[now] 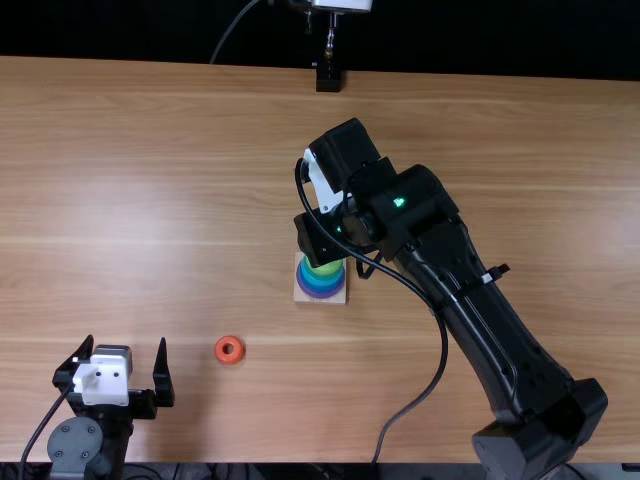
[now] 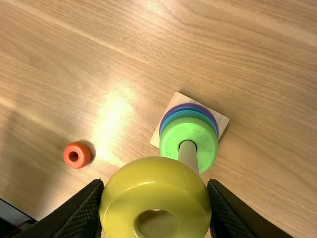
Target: Build the Hanoi tower: stack the rings onto the peg from bottom to top in this color order: purple, dark blue, light blue, dark green, light green, yellow, orange.
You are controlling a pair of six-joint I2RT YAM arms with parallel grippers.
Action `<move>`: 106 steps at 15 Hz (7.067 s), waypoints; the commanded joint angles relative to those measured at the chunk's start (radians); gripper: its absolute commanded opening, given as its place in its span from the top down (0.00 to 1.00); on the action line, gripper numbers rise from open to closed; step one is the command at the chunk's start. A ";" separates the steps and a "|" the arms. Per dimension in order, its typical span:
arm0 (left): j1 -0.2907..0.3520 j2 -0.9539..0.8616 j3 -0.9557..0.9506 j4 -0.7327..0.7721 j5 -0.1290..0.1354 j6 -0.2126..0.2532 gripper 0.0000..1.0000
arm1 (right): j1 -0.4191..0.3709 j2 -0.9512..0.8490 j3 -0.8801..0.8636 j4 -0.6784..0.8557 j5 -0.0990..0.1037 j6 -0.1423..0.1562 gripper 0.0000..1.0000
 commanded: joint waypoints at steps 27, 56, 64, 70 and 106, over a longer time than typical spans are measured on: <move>0.009 -0.012 -0.111 -0.074 0.002 0.004 0.00 | -0.048 0.093 0.020 -0.086 0.009 -0.009 0.00; 0.009 -0.012 -0.111 -0.074 0.002 0.004 0.00 | -0.641 -1.328 -1.237 0.882 -0.011 -0.317 0.00; 0.009 -0.012 -0.111 -0.074 0.000 0.004 0.00 | -0.645 -1.780 -1.635 0.860 0.105 -0.308 0.00; 0.009 -0.012 -0.111 -0.074 0.002 0.004 0.00 | -0.643 -1.930 -1.817 0.877 0.136 -0.308 0.00; -0.023 0.449 0.475 0.123 0.042 0.064 0.00 | -0.677 -1.930 -1.988 0.897 0.138 -0.262 0.00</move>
